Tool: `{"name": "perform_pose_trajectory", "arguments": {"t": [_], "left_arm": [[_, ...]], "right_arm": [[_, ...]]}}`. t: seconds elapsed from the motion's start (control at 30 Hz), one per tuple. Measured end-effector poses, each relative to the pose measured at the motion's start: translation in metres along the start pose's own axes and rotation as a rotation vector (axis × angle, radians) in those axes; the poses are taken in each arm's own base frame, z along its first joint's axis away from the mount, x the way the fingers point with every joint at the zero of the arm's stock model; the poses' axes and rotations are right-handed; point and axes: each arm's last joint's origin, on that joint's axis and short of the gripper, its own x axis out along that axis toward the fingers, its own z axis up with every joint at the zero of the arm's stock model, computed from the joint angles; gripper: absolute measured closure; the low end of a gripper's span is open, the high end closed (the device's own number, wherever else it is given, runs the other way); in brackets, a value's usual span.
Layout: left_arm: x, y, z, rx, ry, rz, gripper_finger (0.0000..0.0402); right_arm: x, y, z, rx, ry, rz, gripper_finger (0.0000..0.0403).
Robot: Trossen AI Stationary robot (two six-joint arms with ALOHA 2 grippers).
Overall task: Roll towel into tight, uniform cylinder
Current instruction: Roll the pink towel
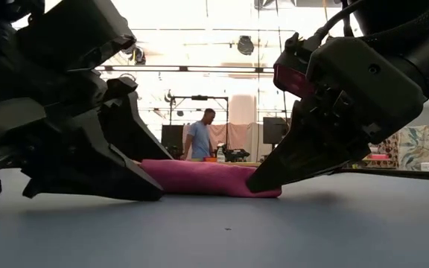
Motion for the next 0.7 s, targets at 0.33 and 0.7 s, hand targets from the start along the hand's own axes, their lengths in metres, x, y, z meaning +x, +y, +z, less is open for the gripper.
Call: {"name": "perform_pose_trajectory", "arguments": {"t": [0.33,0.7], "left_arm": [[0.006,0.007,-0.002,-0.151,0.032,0.001,0.0235],[0.021,0.025,-0.003,-0.319,0.117,-0.055,0.0347]], "right_arm": [[0.0,0.0,0.0,0.0,0.008,0.011,0.0367],[-0.011,0.008,0.003,-0.178,-0.011,0.02,0.0339]]}}
